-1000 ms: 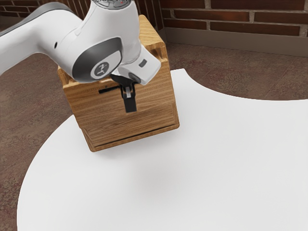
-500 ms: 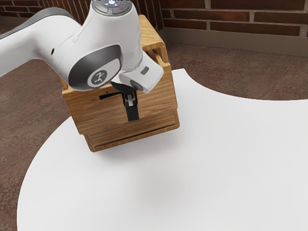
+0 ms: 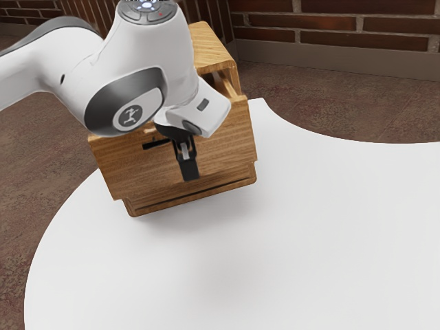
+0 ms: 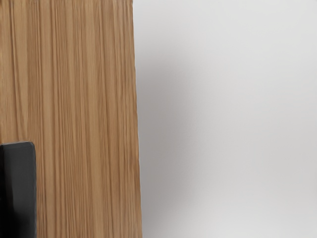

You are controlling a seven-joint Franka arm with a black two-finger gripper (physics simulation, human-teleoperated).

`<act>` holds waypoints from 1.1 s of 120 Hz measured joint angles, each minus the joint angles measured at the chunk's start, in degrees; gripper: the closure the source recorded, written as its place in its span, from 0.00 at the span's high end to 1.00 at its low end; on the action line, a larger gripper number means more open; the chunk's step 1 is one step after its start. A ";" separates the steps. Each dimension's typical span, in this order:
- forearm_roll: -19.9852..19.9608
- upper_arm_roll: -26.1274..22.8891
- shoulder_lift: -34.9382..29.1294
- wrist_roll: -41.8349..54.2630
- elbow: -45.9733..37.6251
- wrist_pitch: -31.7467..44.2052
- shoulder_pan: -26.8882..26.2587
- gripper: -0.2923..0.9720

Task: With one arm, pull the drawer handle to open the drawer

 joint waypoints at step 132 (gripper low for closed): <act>6.80 -3.66 0.90 -2.36 -2.01 -0.18 1.62 0.88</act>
